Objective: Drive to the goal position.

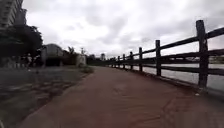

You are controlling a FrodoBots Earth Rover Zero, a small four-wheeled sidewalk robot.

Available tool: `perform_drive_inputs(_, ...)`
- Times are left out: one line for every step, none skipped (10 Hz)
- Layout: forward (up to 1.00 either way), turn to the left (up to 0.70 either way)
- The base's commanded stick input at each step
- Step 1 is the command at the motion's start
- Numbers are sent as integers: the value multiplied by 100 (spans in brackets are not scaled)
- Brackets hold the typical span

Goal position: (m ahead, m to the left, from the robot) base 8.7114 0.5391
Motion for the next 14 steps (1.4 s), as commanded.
perform_drive_inputs(100,0)
perform_drive_inputs(100,0)
perform_drive_inputs(100,0)
perform_drive_inputs(100,0)
perform_drive_inputs(100,0)
perform_drive_inputs(100,0)
perform_drive_inputs(100,0)
perform_drive_inputs(100,0)
perform_drive_inputs(100,0)
perform_drive_inputs(100,0)
perform_drive_inputs(100,0)
perform_drive_inputs(100,0)
perform_drive_inputs(100,0)
perform_drive_inputs(100,0)
